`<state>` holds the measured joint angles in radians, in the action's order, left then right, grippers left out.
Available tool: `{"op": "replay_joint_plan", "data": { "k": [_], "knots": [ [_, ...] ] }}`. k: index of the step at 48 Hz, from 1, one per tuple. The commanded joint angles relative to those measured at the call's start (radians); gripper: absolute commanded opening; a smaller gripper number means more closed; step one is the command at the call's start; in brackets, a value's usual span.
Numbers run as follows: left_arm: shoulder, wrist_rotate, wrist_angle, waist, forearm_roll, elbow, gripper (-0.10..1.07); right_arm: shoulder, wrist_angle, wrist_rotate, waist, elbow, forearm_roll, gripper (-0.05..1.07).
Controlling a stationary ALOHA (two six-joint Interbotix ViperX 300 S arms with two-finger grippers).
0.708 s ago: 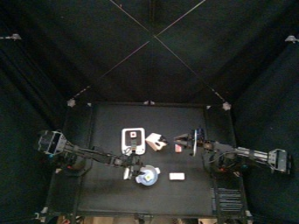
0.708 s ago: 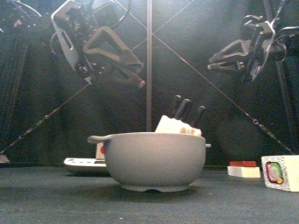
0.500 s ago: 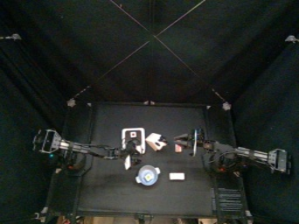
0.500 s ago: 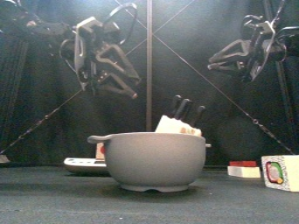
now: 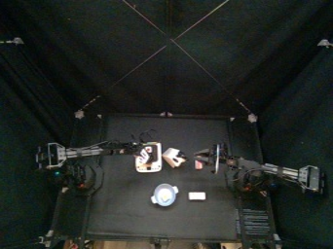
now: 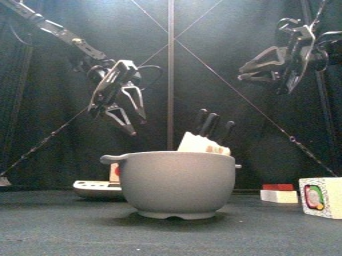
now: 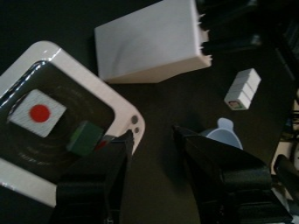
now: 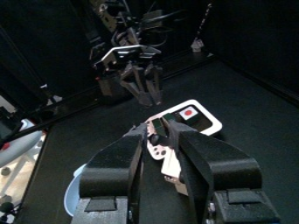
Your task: Grab sushi piece off stove
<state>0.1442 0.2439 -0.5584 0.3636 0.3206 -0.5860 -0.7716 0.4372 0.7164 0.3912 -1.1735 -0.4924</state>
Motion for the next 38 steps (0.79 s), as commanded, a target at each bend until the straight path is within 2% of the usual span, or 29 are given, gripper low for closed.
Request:
{"op": "replay_joint_plan", "data": {
  "k": [1,6,10,18,25,32,38],
  "knots": [
    [-0.026,0.060,-0.089,0.009,-0.103,0.066,0.80,0.002,0.006,0.002,0.005,0.011,0.003,0.68],
    [-0.057,0.196,-0.166,0.005,-0.272,0.109,0.80,0.002,0.006,0.002,0.003,0.009,0.002,0.68],
    [-0.077,0.324,-0.184,0.003,-0.379,0.126,0.80,0.002,0.006,0.003,0.005,0.009,0.003,0.68],
    [-0.106,0.560,-0.184,0.003,-0.538,0.129,0.80,0.002,0.006,0.003,0.005,0.009,0.003,0.68],
    [-0.141,0.663,-0.184,0.002,-0.575,0.132,0.85,0.002,0.006,0.003,0.005,0.009,0.003,0.68],
    [-0.187,0.680,-0.178,0.002,-0.551,0.149,0.94,0.002,0.006,0.003,0.005,0.009,0.002,0.68],
    [-0.221,0.686,-0.164,0.002,-0.528,0.169,0.97,0.002,0.006,0.003,0.005,0.009,0.003,0.68]
  ]
}}
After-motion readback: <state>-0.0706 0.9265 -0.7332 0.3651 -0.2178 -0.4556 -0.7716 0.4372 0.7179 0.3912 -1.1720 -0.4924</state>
